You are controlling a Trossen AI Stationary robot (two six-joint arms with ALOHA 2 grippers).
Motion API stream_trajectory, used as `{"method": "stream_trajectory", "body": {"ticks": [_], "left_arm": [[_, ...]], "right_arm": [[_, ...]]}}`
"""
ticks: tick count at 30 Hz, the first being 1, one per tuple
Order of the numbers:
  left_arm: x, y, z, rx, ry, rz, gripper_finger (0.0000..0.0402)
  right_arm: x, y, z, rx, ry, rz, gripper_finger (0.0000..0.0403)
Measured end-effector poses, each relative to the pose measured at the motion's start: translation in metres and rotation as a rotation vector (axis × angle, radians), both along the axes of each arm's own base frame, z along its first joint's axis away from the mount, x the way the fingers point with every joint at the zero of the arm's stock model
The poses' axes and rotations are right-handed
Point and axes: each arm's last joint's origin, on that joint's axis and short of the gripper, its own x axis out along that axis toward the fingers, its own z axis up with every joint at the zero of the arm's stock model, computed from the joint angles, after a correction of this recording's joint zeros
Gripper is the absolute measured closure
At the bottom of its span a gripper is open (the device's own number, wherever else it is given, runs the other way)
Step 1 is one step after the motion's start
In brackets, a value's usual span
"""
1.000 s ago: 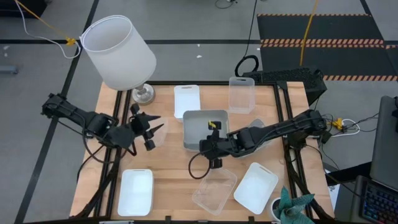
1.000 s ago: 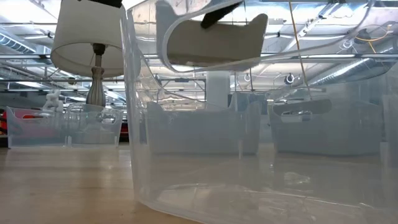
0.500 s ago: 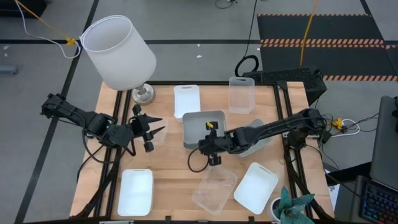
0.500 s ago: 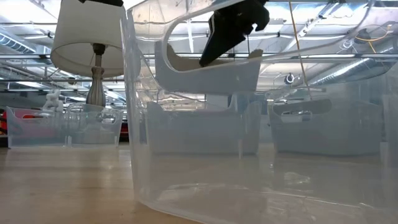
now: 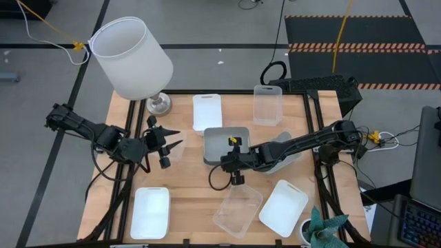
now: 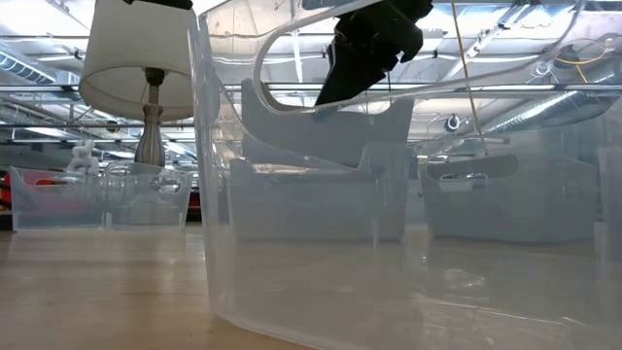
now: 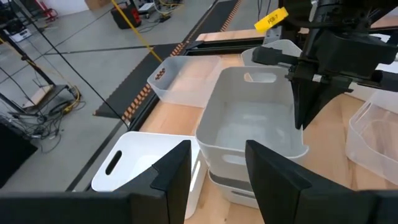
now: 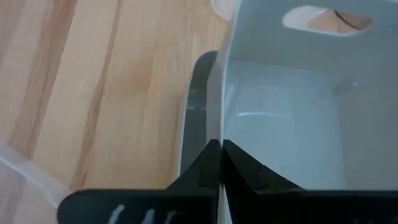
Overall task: Stack baskets by color
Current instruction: Stack the bottom gray bin on the middle gray bin
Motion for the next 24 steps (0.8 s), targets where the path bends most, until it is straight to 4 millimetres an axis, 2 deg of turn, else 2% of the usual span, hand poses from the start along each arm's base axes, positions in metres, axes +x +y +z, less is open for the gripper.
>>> {"method": "stream_trajectory", "body": {"ticks": [24], "left_arm": [[0.0001,0.0000,0.0001,-0.003,-0.002,0.001,0.0250]], "right_arm": [[0.0025,-0.0086,-0.0010,0.069,-0.020,-0.054,0.0399]]}}
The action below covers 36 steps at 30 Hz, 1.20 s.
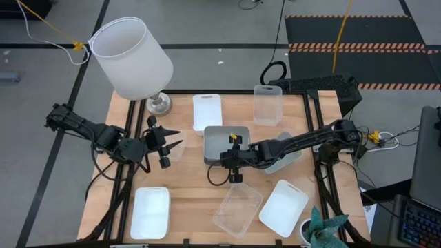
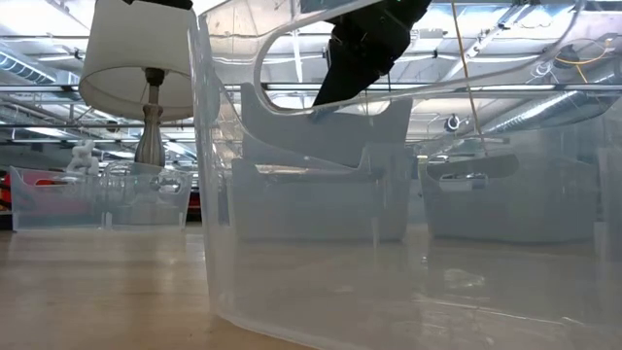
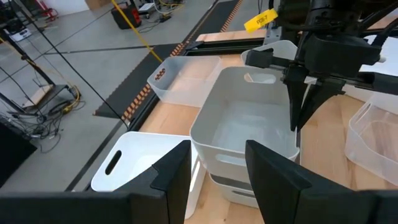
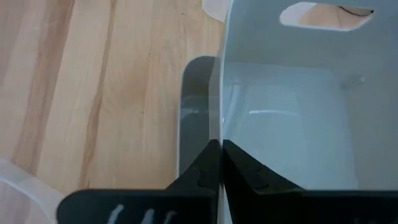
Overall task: Stack baskets by color
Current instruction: Stack the bottom gray bin on the middle gray bin
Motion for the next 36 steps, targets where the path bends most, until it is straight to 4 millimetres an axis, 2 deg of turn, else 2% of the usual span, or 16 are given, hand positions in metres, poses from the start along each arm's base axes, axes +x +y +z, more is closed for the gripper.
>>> {"method": "stream_trajectory", "body": {"ticks": [10,25,30,36], "left_arm": [[0.000,0.000,0.000,-0.002,-0.001,0.001,0.0250],[0.000,0.000,0.000,-0.002,-0.001,0.001,0.0250],[0.000,0.000,0.000,-0.004,-0.002,0.002,0.0250],[0.000,0.000,0.000,-0.009,-0.004,0.004,0.0250]], "right_arm": [[0.001,0.001,0.001,0.015,-0.012,0.010,0.0396],[0.001,-0.006,-0.006,0.019,-0.013,-0.013,0.0307],[-0.008,0.001,0.010,0.025,-0.050,0.010,0.0296],[-0.039,0.006,0.036,0.031,0.004,0.004,0.0299]]}}
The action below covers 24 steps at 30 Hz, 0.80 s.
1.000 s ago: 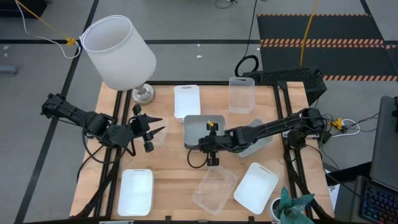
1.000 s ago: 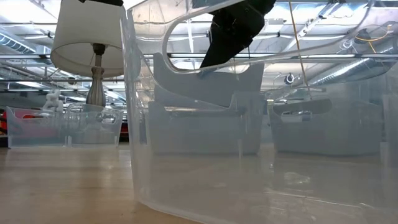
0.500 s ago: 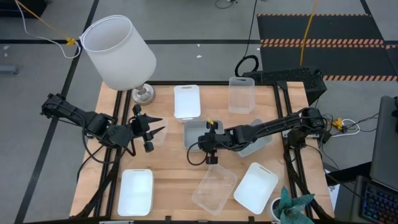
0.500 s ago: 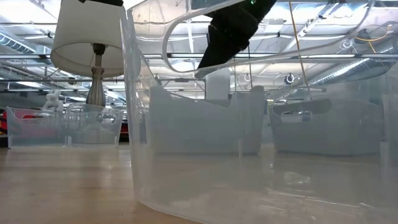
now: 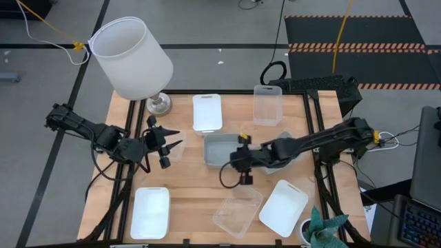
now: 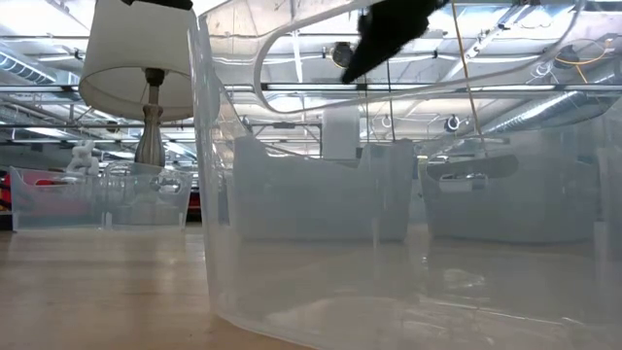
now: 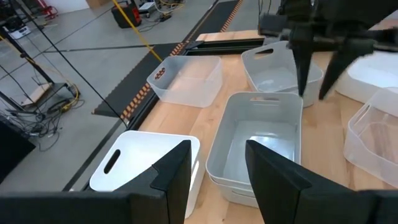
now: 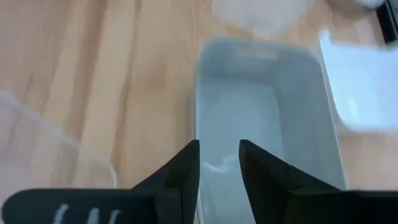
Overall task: Stack baskets by color
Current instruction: Stack the bottom gray bin on the middle gray bin
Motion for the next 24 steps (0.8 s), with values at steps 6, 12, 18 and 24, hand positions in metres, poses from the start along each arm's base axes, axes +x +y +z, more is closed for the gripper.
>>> {"method": "stream_trajectory", "body": {"ticks": [6,12,18,24], "left_arm": [[0.000,0.000,0.000,-0.014,-0.006,0.007,0.0250],[0.000,0.000,0.000,-0.023,-0.011,0.011,0.0250],[0.000,0.000,0.000,-0.023,-0.011,0.011,0.0250],[0.000,0.000,0.000,-0.022,-0.010,0.010,0.0250]], "right_arm": [[-0.032,-0.007,-0.007,0.007,0.085,-0.123,0.0334],[-0.055,-0.013,-0.035,0.029,0.093,-0.148,0.0378],[-0.061,-0.023,-0.047,0.041,0.116,-0.162,0.0401],[-0.060,-0.035,-0.060,0.056,0.091,-0.164,0.0401]]}}
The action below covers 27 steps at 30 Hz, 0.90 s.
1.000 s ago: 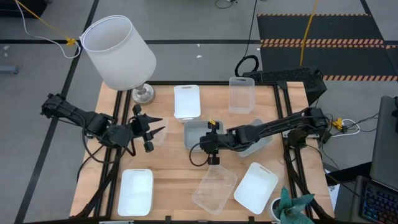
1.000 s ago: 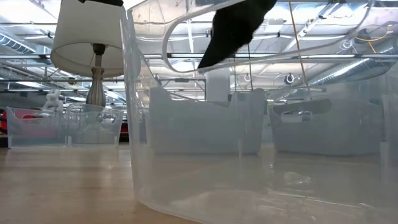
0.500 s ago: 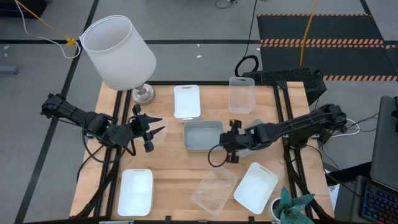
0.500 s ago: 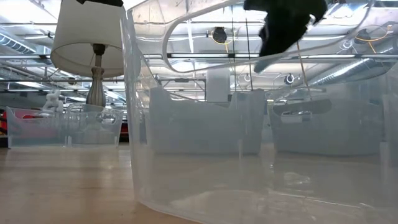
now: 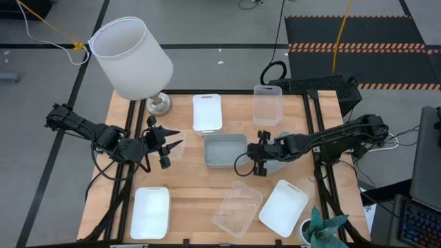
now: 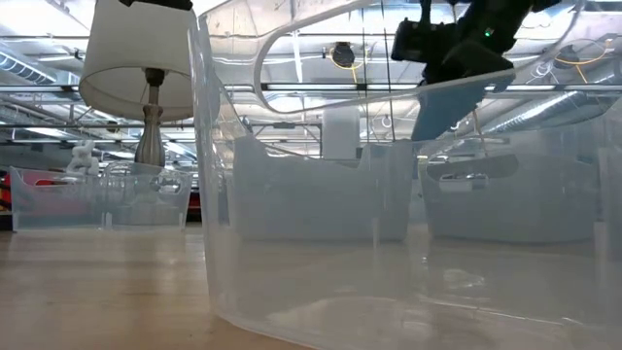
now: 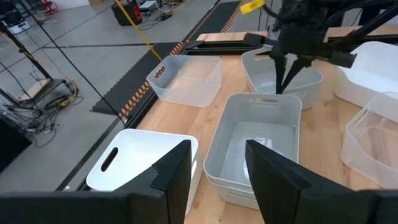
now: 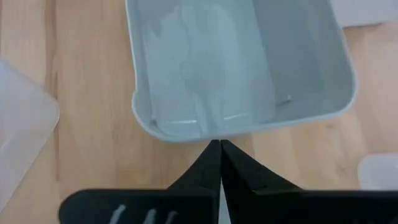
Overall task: Stack baskets by color
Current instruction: Stack the bottom gray bin on the middle gray bin, then stack the middle left transparent bin on the top transparent bin
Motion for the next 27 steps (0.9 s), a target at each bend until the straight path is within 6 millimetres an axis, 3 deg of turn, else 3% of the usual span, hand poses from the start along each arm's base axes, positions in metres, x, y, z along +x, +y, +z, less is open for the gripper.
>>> {"method": "stream_trajectory", "body": {"ticks": [20,27], "left_arm": [[0.000,0.000,0.000,-0.024,-0.012,0.011,0.0250],[0.007,-0.004,0.005,-0.074,-0.073,-0.025,0.0250]], "right_arm": [[0.001,-0.005,-0.002,0.032,-0.003,0.025,0.0403],[-0.013,0.000,0.024,0.080,-0.029,0.028,0.0403]]}}
